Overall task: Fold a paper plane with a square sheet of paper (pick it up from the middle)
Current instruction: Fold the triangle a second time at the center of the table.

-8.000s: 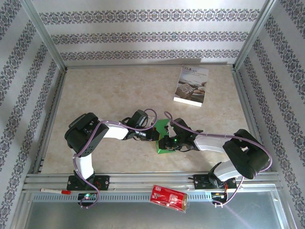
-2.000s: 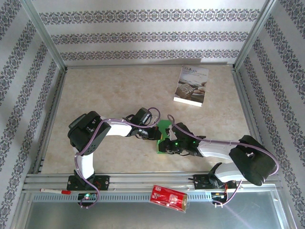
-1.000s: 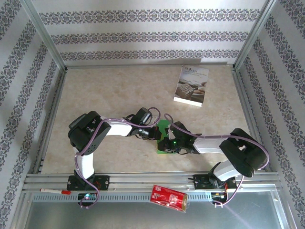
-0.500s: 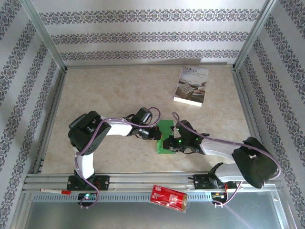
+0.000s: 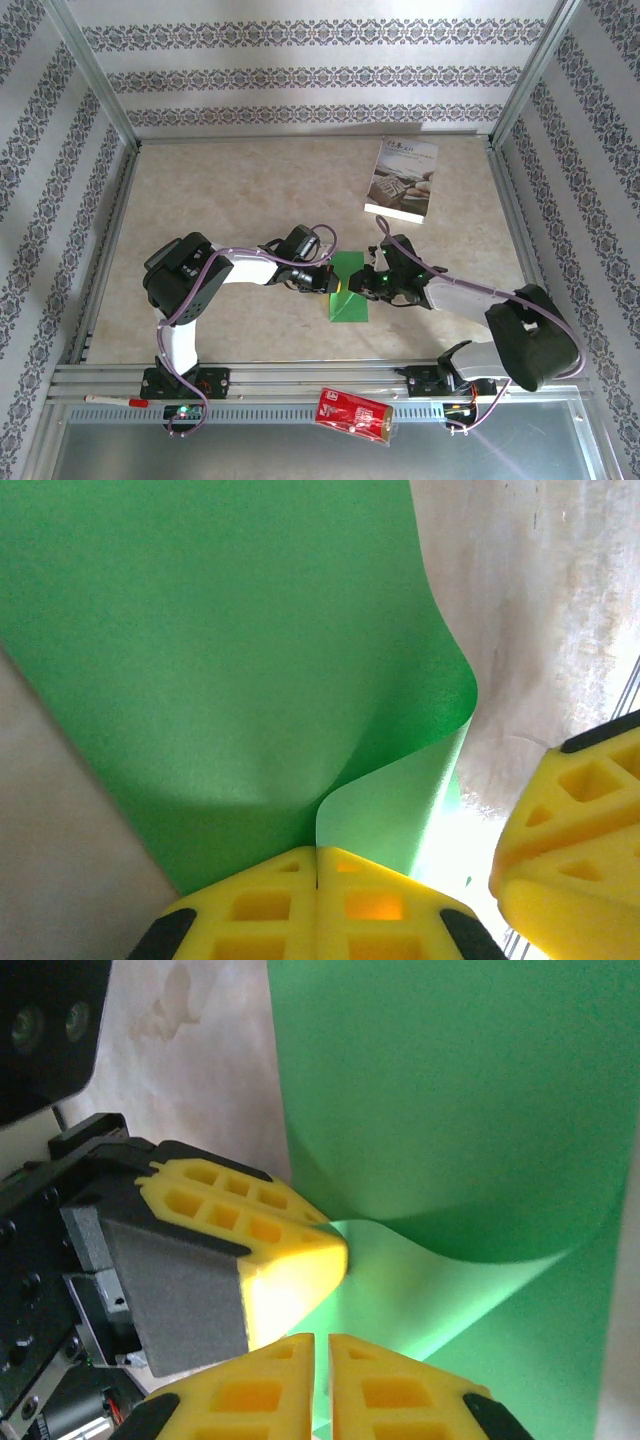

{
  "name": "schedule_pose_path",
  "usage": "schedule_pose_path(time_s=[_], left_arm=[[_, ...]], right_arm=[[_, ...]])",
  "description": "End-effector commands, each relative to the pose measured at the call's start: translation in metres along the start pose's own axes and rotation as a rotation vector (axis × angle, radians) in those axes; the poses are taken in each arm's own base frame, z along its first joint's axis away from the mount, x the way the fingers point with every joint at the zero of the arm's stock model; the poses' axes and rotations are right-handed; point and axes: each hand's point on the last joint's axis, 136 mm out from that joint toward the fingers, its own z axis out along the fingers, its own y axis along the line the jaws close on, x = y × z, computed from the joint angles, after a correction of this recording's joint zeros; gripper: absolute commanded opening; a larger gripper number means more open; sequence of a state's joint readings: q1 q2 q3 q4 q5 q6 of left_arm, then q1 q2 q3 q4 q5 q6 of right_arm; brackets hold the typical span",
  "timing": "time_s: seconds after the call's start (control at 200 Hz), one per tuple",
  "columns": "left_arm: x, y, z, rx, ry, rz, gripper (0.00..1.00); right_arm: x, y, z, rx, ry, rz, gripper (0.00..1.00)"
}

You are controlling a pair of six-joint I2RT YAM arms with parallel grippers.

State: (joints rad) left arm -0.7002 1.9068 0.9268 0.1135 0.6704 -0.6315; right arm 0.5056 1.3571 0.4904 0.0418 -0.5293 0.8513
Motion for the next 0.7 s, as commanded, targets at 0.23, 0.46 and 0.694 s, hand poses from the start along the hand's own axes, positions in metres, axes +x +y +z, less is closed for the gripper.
schedule_pose_path(time_s=[0.23,0.46,0.694], left_arm=[[0.042,0.065,0.018,-0.230,0.099,-0.074,0.00],[0.042,0.066,0.018,-0.231,0.098,-0.074,0.00],[0.042,0.067,0.020,-0.232,0.099,-0.071,0.00]], right_arm=[[-0.004,-0.012,0.015,0.043,0.046,-0.012,0.12],[0.001,-0.029,0.018,0.074,0.066,0.003,0.12],[0.007,-0.044,0.019,0.107,0.079,0.013,0.11]])
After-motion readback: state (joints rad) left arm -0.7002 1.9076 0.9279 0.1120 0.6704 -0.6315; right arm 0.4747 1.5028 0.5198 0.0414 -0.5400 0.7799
